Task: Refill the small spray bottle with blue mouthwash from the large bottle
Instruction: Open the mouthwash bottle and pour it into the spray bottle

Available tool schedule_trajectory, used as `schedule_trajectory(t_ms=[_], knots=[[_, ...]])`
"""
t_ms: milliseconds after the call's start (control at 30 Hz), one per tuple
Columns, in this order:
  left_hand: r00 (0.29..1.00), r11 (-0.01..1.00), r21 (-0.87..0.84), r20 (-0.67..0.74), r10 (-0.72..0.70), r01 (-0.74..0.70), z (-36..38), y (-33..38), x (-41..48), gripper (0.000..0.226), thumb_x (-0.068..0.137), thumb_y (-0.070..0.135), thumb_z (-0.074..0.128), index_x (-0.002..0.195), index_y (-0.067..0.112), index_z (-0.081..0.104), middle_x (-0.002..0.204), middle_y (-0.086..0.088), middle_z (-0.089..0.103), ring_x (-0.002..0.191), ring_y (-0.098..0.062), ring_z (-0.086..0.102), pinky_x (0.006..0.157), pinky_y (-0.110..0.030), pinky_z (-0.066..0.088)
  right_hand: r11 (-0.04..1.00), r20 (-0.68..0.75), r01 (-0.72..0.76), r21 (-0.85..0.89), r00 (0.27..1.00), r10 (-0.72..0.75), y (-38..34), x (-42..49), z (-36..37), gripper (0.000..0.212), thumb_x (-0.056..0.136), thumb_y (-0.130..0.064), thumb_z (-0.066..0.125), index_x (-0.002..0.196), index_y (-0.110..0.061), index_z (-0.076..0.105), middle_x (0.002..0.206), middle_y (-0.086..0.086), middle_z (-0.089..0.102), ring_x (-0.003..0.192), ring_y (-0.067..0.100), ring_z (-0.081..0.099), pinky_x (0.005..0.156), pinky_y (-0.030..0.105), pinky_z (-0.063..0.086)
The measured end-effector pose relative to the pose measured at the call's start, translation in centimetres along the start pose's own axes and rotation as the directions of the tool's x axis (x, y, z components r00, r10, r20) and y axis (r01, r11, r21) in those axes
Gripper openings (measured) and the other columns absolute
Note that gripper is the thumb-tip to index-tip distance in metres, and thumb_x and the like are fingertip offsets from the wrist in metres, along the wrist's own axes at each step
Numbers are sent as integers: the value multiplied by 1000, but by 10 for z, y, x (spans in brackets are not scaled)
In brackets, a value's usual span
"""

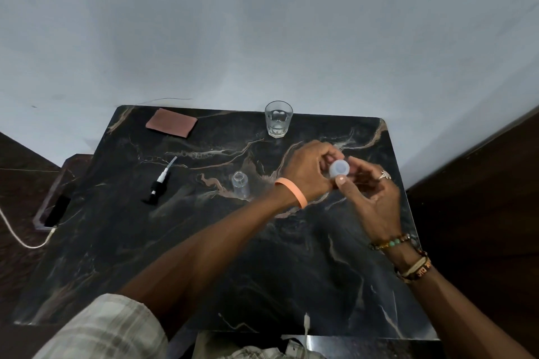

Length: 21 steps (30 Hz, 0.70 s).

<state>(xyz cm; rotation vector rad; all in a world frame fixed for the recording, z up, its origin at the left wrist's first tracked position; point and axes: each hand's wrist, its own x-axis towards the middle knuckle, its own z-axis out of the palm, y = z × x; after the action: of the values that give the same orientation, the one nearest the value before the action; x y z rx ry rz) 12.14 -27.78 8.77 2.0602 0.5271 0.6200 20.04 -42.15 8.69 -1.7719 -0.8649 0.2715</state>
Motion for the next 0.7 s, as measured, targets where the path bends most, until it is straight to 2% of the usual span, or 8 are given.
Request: schedule_trajectory(t_ms=[100,200,300,367,500,567,633,700], knots=[[995,997,25,67,-72,70,32,-5,-5,33,61,19,86,86,23,65,84,8,61,69,-2,57,59,-17,49,991,-15,-107,-80,994,106,15,-6,-11,47,77,-29,78,119,-13,64,108,1,69,97,12,66,81,29,56],[969,981,26,150,-194,193,64,-17,-19,35,60,9,84,88,23,68,81,12,60,72,-2,57,66,-22,51,958,5,-186,-216,981,192,40,-15,-19,35,81,-27,77,113,-15,68,98,-1,72,88,7,68,77,31,59],[910,933,-70,257,-325,353,90,-27,-40,43,65,-4,77,101,16,67,92,0,68,84,-15,67,75,-31,58,885,25,-183,-428,976,214,67,-25,-23,32,78,-32,78,108,-23,72,93,-4,71,82,7,66,70,19,51],[862,896,-101,337,-377,431,100,-33,-52,50,66,-7,76,111,13,65,101,-4,69,92,-20,68,81,-37,58,845,47,-221,-486,959,278,83,-33,-23,34,77,-39,77,108,-26,72,95,-4,71,86,13,66,72,25,52],[807,952,157,505,-306,263,109,-43,-68,68,67,7,78,128,24,54,124,-1,63,114,-21,58,99,-36,47,771,100,-251,-585,921,376,108,-48,-18,31,83,-35,70,110,-20,70,101,4,72,92,23,66,78,33,52],[715,943,209,615,-332,258,114,-44,-75,81,64,14,83,135,27,44,131,-2,58,118,-24,55,100,-38,46,746,163,-220,-629,901,403,112,-53,-18,23,85,-32,66,102,-17,71,96,6,71,90,24,66,76,33,52],[630,933,267,688,-360,240,121,-46,-80,90,64,22,85,140,25,36,134,-5,55,119,-28,54,100,-42,46,727,196,-202,-656,885,422,113,-57,-18,24,83,-28,67,103,-17,72,100,6,70,95,24,66,82,29,50],[599,928,334,713,-365,167,124,-50,-86,95,65,29,84,143,22,31,137,-10,52,121,-33,52,100,-44,46,699,226,-125,-704,894,387,112,-58,-16,27,82,-22,70,107,-14,72,106,8,71,101,24,64,86,26,44]])
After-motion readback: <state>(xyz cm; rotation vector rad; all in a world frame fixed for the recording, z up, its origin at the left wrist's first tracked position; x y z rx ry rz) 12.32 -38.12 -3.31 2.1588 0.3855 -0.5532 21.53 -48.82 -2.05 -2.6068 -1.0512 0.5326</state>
